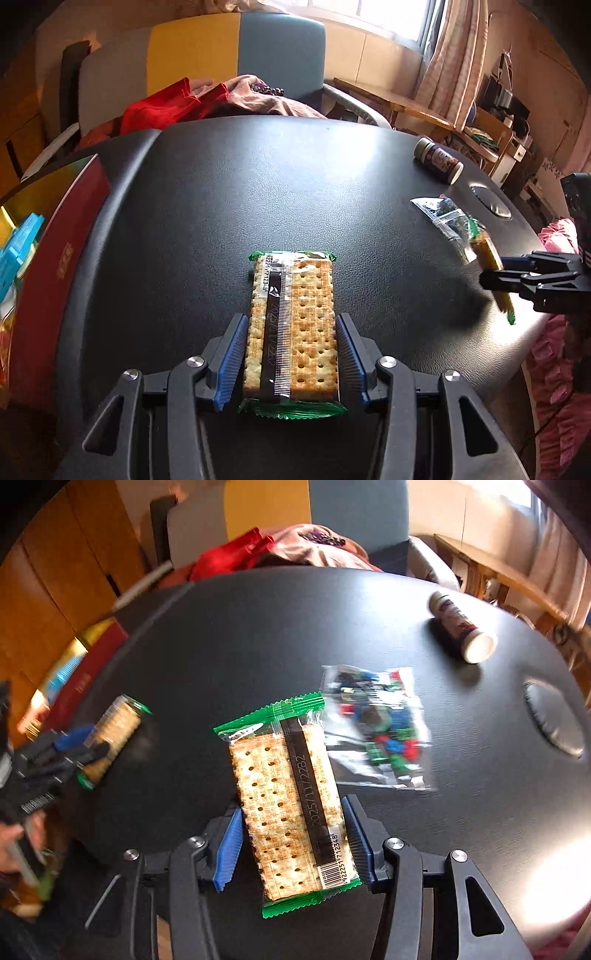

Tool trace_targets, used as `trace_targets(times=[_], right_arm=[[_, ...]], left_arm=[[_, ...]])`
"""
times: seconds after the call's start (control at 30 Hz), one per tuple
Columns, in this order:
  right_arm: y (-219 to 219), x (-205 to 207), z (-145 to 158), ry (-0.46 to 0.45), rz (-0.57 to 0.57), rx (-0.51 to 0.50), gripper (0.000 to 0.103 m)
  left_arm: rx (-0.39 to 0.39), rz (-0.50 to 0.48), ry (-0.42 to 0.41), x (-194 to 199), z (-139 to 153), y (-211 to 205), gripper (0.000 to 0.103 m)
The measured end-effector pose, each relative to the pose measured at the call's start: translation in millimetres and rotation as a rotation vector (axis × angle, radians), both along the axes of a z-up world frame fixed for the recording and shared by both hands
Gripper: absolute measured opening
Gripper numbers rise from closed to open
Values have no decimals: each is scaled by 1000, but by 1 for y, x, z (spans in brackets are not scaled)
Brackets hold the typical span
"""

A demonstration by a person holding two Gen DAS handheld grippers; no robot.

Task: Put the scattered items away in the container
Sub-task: 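Grasp the other green cracker pack with the right gripper, then carry both cracker packs over the gold-lined box with both grippers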

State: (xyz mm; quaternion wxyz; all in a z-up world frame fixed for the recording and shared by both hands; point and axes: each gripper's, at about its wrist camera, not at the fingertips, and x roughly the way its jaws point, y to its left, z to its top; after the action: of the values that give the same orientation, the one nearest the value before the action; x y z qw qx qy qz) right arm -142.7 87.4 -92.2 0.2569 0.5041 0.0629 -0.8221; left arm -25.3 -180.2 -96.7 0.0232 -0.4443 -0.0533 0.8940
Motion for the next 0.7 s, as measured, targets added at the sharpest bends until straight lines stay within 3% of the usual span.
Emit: trace_targets(times=[0.37, 0.7], right_arm=[[-78, 40, 7, 7, 30, -125, 52], [-138, 57, 24, -11, 121, -207, 52]], left_arm=[[30, 86, 59, 32, 15, -24, 49], [48, 220, 142, 62, 45, -69, 49]])
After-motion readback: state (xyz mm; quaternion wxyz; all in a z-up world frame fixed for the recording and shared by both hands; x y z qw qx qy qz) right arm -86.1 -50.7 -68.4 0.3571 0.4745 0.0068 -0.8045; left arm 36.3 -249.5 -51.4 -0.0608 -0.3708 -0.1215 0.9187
